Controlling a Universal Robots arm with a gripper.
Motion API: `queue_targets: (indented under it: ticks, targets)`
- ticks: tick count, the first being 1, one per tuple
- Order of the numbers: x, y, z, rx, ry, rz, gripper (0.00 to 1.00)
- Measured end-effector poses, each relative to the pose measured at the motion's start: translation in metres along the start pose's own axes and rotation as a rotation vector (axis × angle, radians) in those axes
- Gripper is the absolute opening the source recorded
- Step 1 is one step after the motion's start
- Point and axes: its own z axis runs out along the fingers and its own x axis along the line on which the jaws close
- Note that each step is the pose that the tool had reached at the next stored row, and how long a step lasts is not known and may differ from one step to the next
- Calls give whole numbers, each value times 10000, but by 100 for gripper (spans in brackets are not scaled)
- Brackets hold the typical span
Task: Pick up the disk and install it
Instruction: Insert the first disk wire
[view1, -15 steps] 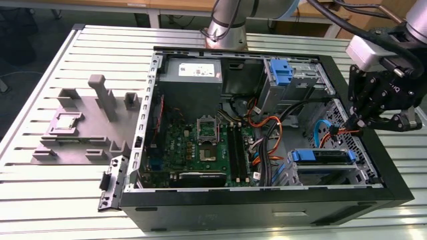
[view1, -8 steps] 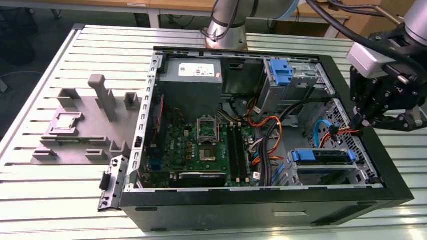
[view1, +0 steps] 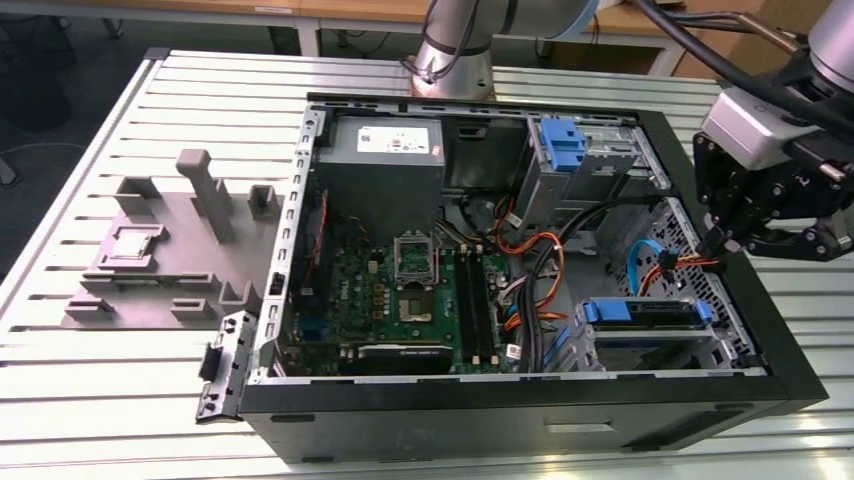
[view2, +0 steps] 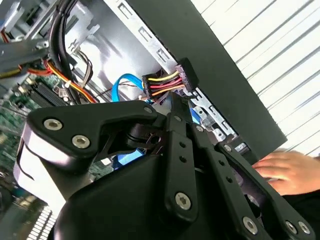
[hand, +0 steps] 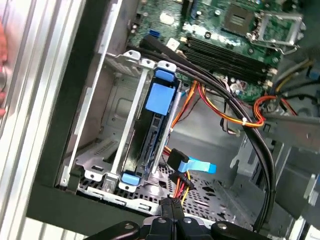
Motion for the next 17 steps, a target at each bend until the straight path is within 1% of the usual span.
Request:
queue_targets:
  ticks: [3, 9, 13, 15, 17]
  targets:
    - [0, 0, 1, 6, -32, -468, 12]
    - [0, 0, 7, 8, -45, -1355, 12]
    - [0, 0, 13, 30, -72, -1960, 12]
    - [0, 1, 12, 67, -77, -2202, 12]
    - [-1, 0, 10, 129, -53, -2242, 12]
